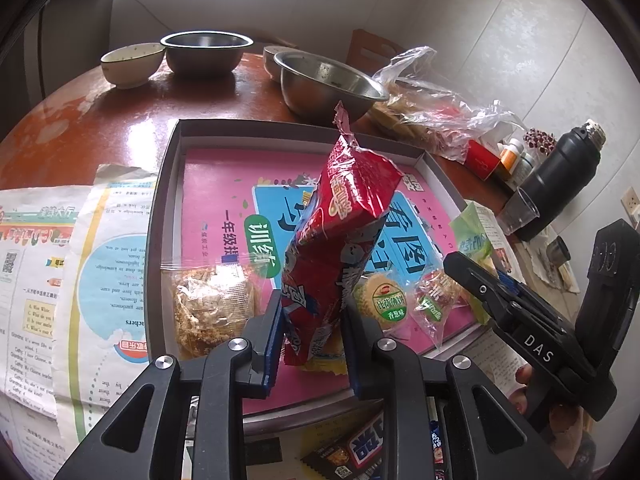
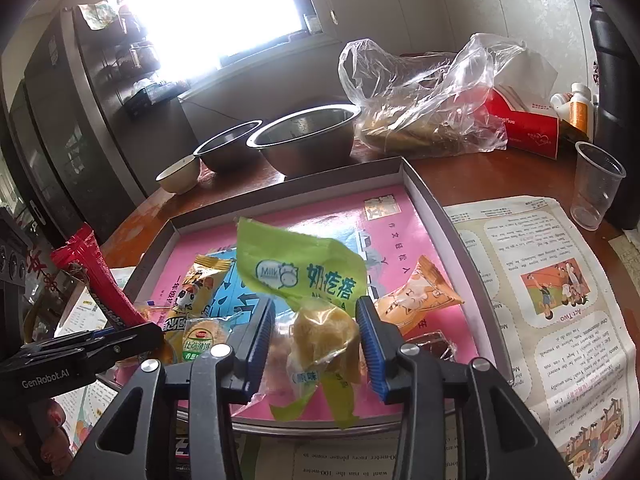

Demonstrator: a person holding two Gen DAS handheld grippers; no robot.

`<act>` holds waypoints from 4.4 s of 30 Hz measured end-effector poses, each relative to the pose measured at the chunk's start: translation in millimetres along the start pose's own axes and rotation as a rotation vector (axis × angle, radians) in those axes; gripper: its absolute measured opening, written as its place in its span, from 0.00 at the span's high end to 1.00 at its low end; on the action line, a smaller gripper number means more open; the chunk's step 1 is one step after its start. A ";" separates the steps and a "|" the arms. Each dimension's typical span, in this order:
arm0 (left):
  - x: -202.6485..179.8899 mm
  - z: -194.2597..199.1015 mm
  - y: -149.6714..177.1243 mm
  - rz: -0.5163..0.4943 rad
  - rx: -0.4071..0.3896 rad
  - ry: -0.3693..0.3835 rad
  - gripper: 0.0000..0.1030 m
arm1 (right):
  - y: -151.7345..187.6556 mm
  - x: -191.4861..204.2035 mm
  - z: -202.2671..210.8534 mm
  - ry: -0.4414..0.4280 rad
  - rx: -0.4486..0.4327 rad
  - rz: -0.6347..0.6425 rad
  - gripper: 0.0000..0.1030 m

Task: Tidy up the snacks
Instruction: 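Lower both snacks into the tray and open both grippers to release them, then withdraw both open grippers from the tray to the remaining chocolate bars, then grasp the white-and-blue chocolate bar with the left gripper while the right gripper grasps the blue cookie pack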

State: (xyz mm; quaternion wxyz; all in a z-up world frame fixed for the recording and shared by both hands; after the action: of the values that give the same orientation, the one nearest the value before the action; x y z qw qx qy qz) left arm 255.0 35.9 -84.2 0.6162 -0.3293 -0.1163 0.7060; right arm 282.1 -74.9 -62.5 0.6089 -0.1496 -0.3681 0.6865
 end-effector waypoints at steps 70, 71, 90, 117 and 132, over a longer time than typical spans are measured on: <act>-20.1 35.7 -4.5 -0.081 -0.060 -0.015 0.33 | -27.0 6.7 58.7 -0.017 -0.161 0.017 0.33; -21.7 36.7 -4.0 -0.085 -0.061 -0.014 0.33 | -27.3 8.9 61.1 -0.021 -0.167 0.024 0.31; -37.6 57.7 6.4 -0.148 -0.095 -0.068 0.30 | -12.9 26.2 93.5 -0.071 -0.188 0.076 0.28; -20.9 46.3 63.9 -0.232 0.017 -0.074 0.30 | 106.1 68.9 78.3 -0.106 0.074 0.198 0.26; -32.8 23.2 76.4 -0.338 0.057 -0.025 0.30 | 128.7 80.1 54.3 -0.046 0.137 0.318 0.30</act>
State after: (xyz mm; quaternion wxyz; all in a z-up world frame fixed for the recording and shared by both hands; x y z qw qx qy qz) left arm 181.1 -5.9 -99.6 0.7336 -0.2786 -0.1578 0.5994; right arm 136.0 -15.1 -94.4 0.4928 -0.1487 -0.3059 0.8009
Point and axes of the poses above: each gripper's, at about its wrist camera, not at the fingertips, and z roughly against the way its jaws point, x to its left, y to its underside, the point moved 10 cm from there along -z, roughly the way its jaws point
